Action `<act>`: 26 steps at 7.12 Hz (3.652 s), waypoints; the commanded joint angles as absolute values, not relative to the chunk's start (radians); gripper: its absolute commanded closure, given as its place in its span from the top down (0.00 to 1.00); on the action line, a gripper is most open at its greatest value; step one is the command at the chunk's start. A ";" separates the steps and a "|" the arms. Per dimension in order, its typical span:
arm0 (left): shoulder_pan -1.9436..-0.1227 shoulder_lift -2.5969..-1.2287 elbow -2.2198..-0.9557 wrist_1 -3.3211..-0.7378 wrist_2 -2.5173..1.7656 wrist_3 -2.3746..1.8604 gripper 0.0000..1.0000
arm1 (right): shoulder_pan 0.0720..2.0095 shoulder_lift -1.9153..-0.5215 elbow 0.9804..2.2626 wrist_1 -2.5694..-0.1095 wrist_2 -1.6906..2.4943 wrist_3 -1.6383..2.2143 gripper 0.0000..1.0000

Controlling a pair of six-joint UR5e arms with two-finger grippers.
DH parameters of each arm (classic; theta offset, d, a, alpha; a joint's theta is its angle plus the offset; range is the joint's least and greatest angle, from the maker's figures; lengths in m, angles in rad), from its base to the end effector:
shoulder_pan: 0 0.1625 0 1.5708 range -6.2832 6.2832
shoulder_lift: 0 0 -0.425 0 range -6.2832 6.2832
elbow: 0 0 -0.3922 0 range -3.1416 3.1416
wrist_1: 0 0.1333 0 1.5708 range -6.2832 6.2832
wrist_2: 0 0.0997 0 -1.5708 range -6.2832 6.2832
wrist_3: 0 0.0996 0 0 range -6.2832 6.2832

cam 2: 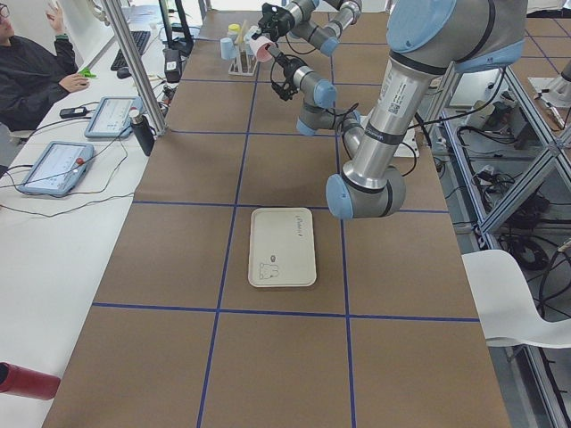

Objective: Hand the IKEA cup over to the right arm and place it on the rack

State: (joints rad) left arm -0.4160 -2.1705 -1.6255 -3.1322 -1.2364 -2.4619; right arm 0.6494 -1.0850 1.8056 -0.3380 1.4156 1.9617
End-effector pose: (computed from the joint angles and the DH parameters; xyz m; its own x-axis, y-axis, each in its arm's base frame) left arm 0.4509 -0.3807 0.1384 -0.8291 -0.4369 -0.3488 -0.0370 0.6654 -0.7455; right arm -0.3459 -0.4493 0.1503 -0.5461 0.0580 0.8357 -0.5447 0.7334 -0.4068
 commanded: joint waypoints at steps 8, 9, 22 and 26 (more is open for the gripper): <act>-0.425 -2.151 -1.638 -3.027 -1.241 -2.027 1.00 | 0.907 -1.426 1.857 -0.689 1.285 1.306 0.00; -0.423 -2.132 -1.640 -3.027 -1.241 -2.025 1.00 | 0.904 -1.428 1.921 -0.912 1.197 1.295 0.00; -0.423 -2.105 -1.647 -3.034 -1.244 -2.025 1.00 | 0.742 -1.388 1.875 -1.367 0.956 1.293 0.00; -0.423 -2.088 -1.649 -3.037 -1.243 -2.025 1.00 | 0.746 -1.393 1.858 -1.365 0.956 1.293 0.00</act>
